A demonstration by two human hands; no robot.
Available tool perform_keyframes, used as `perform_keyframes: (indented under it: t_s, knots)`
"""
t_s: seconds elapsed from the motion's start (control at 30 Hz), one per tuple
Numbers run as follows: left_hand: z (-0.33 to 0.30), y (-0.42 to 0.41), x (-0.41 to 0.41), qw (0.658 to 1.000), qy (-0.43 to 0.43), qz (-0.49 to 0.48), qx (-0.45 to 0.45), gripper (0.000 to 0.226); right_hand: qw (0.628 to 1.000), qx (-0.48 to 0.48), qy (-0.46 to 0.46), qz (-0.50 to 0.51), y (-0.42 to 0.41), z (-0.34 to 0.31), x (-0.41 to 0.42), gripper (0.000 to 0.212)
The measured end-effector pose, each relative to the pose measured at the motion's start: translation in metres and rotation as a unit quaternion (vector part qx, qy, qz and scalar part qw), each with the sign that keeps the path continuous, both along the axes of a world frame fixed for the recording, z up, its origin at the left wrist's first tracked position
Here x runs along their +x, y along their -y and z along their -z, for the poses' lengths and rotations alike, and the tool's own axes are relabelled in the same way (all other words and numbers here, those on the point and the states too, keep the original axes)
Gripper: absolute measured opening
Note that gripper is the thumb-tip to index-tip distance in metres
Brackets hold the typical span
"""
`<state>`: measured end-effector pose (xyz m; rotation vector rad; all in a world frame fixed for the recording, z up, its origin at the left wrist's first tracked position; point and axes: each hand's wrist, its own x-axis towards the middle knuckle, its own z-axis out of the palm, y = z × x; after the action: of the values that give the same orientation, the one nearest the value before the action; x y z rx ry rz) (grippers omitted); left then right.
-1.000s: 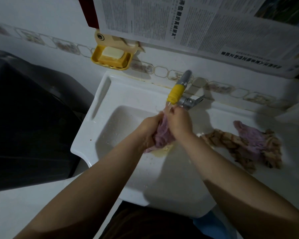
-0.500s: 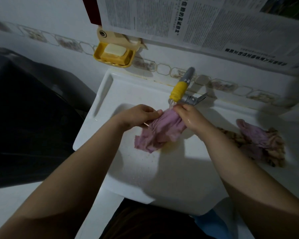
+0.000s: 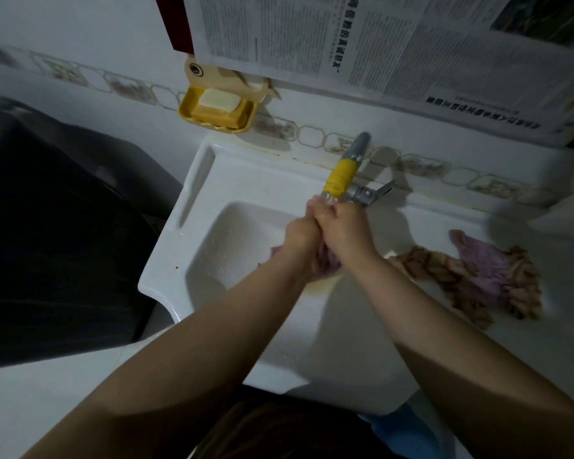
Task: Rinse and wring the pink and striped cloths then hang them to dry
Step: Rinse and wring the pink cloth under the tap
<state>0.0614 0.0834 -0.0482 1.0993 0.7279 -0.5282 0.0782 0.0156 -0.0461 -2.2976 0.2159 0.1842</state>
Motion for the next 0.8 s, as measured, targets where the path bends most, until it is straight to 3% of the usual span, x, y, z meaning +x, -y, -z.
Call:
perform_keyframes:
  t_s: [0.07,0.17,0.37,0.5,0.57,0.63,0.7,0.77,0.8]
  knots:
    - [-0.003,0.007,-0.001,1.0,0.009,-0.028,-0.01,0.049,0.999,-0.019,0.017,0.033,0.001,-0.004,0.004,0.037]
    - [0.003,-0.003,0.008,0.99,0.007,-0.125,-0.067,0.04,0.996,-0.04,0.059,-0.049,-0.012,-0.002,-0.013,0.047]
    - [-0.002,-0.005,0.0,0.994,-0.086,0.015,-0.07,0.049,0.997,-0.066,0.005,0.027,-0.002,-0.002,0.007,0.038]
    - [0.005,-0.022,0.0,0.997,0.011,-0.039,-0.067,0.037,0.995,-0.081,0.04,-0.05,-0.028,-0.005,-0.02,0.046]
    - [0.007,-0.027,0.0,0.998,0.027,0.059,0.006,0.045,0.996,-0.084,0.002,-0.036,-0.016,0.0,-0.006,0.051]
    - [0.008,-0.042,0.004,0.952,0.051,0.257,0.16,0.069,0.996,-0.043,-0.069,-0.035,0.0,0.006,0.014,0.05]
    - [0.009,-0.061,0.008,0.901,0.09,0.363,0.218,0.093,0.989,0.001,-0.136,-0.055,0.008,0.005,0.022,0.048]
    - [0.013,-0.071,0.009,0.861,0.163,0.436,0.206,0.088,0.98,0.046,-0.179,-0.079,0.008,-0.001,0.021,0.053]
    - [0.015,-0.074,0.007,0.818,0.199,0.479,0.249,0.074,0.974,0.083,-0.195,-0.081,0.009,-0.005,0.02,0.056]
